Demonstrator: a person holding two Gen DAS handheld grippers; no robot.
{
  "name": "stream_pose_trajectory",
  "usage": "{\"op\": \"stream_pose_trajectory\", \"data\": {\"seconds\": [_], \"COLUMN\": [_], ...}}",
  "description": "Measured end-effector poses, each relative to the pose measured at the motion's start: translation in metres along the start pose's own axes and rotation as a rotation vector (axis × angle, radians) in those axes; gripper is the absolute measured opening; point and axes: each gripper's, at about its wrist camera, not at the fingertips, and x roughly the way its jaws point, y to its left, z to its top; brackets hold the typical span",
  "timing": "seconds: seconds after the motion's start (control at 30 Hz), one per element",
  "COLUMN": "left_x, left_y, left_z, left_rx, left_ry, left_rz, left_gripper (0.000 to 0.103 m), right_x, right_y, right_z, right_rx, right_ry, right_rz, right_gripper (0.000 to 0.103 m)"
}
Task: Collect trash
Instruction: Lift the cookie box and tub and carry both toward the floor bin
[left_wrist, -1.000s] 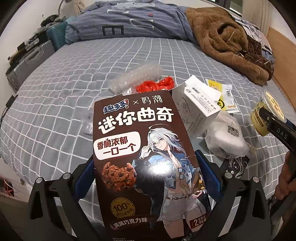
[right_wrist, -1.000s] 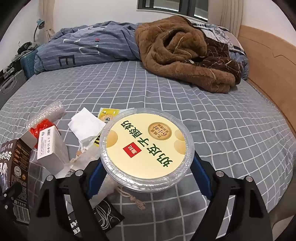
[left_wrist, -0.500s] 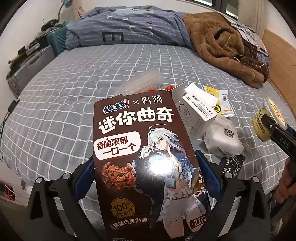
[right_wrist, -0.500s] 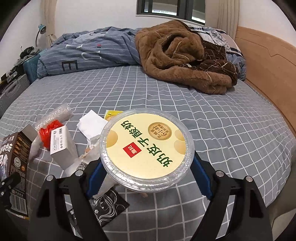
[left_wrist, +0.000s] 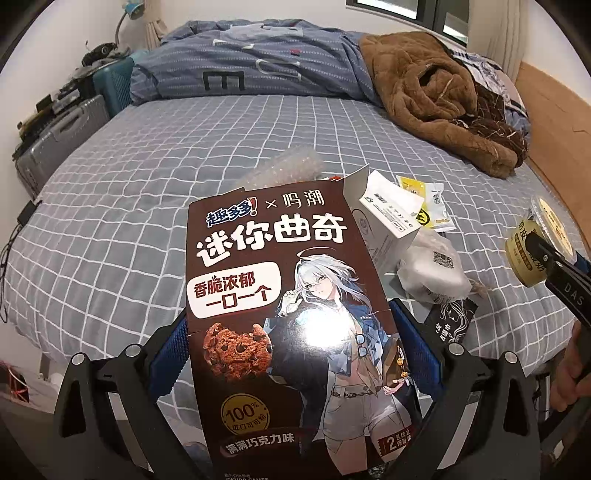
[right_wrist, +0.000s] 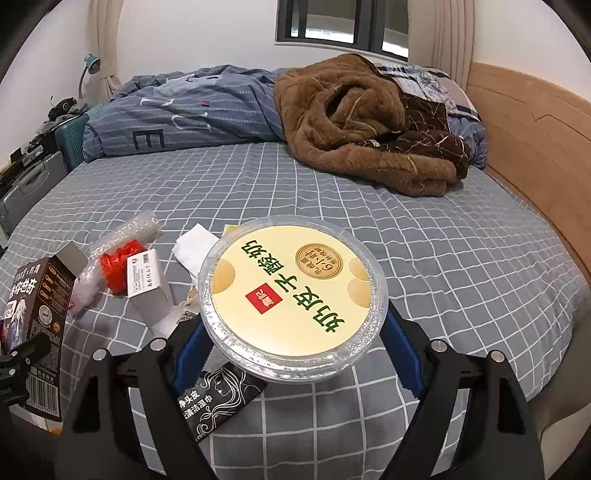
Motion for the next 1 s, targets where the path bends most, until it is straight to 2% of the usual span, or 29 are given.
{"op": "stream_pose_trajectory", "data": {"seconds": [0.7,1.0], "left_x": [-0.038,-0.058], "left_y": [0.016,0.019], "left_z": [-0.029,-0.036], "left_rx": [0.001,-0.001], "left_ry": [-0.024,-0.044], "left_rz": [-0.005,-0.002], "left_gripper": [0.096,0.096], "right_x": [-0.051,-0.07], "right_y": [0.021,0.029], "right_z": [-0.005,-0.019], "right_rx": [-0.03,-0.033], "right_ry": [-0.058,-0.053], "right_rz": [0.025,0.047], "right_gripper": [0.079,0.079]}}
